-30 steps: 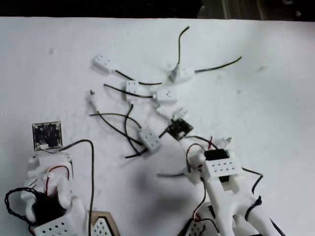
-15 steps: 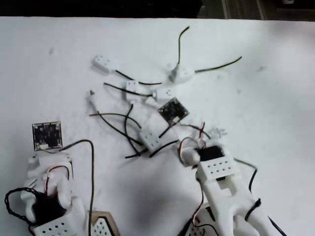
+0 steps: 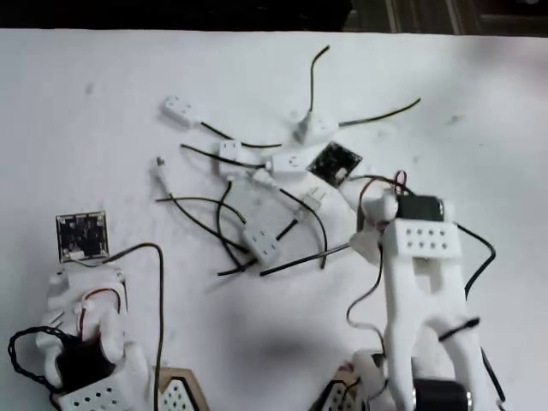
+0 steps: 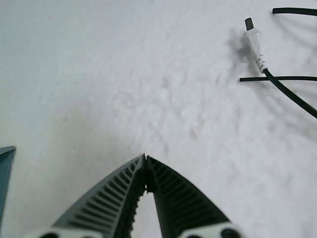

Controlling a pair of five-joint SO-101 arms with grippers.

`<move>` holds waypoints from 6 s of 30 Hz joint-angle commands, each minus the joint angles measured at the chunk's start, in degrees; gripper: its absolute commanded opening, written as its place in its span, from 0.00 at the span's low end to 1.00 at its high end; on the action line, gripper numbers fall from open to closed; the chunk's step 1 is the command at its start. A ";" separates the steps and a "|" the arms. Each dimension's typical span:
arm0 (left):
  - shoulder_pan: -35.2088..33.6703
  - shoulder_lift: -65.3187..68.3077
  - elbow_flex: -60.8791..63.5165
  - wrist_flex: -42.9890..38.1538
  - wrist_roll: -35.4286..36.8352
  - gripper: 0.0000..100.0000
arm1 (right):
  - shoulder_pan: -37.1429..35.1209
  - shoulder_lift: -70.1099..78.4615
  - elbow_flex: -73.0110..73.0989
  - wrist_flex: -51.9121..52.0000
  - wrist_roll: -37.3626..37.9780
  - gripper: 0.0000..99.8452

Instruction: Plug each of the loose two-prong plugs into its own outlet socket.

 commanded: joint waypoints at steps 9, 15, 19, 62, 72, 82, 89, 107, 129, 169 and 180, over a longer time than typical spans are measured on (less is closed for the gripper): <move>0.66 -0.48 -0.35 -0.79 0.35 0.02 | 2.86 5.58 -2.64 0.57 17.85 0.18; 0.66 -0.48 -0.35 -0.79 0.35 0.02 | 0.40 6.11 -2.46 -0.40 17.49 0.22; 0.66 -0.48 -0.35 -0.79 0.35 0.02 | -1.36 6.11 0.97 -4.53 17.32 0.26; 0.66 -0.48 1.14 -2.64 0.35 0.02 | -1.98 22.02 0.62 -16.40 4.66 0.19; 0.66 -0.48 1.14 -2.73 0.35 0.02 | -0.75 22.73 -1.58 -10.51 13.63 0.19; 0.66 -0.48 1.14 -2.73 0.35 0.02 | 6.37 28.44 -1.58 -10.51 19.34 0.19; 0.66 -0.48 1.14 -2.73 0.35 0.02 | 7.52 26.51 1.93 -10.42 19.34 0.19; 0.66 -0.48 0.79 -2.73 0.44 0.02 | -2.68 5.76 15.65 -7.52 18.90 0.19; 0.66 -0.48 0.79 -2.64 0.44 0.02 | -12.88 5.76 24.09 -24.57 3.87 0.07; 0.66 -0.48 0.88 -2.55 0.35 0.02 | -11.91 25.54 -14.24 -10.51 -33.32 0.16; 0.66 -0.48 0.97 -2.55 0.35 0.02 | -11.74 22.20 -16.88 1.63 -34.29 0.16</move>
